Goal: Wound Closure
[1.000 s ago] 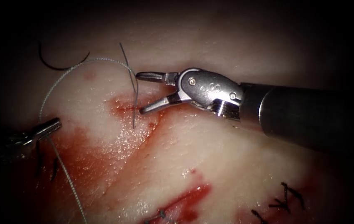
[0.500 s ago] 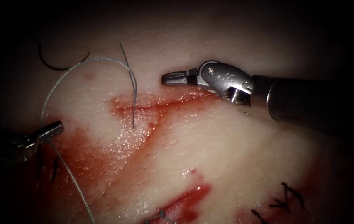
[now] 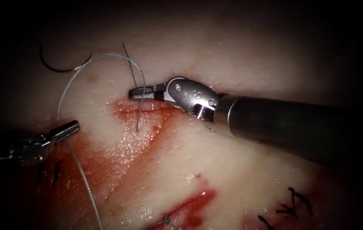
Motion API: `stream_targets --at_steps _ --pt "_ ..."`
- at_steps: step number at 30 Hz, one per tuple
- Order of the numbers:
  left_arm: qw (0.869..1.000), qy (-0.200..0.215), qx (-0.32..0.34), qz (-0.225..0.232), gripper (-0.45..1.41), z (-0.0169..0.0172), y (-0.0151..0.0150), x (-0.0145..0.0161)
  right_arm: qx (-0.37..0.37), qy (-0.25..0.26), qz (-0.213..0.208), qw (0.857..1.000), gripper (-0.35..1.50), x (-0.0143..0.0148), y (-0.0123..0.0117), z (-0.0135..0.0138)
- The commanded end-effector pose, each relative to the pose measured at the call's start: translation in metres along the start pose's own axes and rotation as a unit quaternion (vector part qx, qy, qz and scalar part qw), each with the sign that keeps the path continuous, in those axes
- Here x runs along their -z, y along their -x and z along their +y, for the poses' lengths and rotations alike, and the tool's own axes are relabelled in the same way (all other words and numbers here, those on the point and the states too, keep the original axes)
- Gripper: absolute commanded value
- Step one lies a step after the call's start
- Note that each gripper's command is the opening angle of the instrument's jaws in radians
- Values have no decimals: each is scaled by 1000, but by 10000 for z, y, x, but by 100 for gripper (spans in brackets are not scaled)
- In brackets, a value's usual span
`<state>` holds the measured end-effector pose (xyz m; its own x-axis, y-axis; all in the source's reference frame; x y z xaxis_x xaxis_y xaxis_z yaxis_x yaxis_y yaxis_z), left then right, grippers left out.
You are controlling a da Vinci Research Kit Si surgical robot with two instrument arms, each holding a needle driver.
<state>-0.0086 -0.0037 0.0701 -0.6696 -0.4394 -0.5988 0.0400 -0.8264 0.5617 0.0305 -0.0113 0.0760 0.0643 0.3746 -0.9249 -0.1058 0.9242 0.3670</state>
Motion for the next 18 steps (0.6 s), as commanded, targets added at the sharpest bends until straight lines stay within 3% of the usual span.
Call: stream_targets --at_steps 1,11,18 --pt "1000 1 -2 0 -45 -3 5 -10 2 -4 3 1000 -35 -13 1 4" --pt "1000 5 21 -3 -45 6 19 -35 -3 -17 45 999 -35 -9 -3 6" --pt "996 51 78 15 -45 34 12 -65 -13 -26 75 997 -35 -16 -7 3"
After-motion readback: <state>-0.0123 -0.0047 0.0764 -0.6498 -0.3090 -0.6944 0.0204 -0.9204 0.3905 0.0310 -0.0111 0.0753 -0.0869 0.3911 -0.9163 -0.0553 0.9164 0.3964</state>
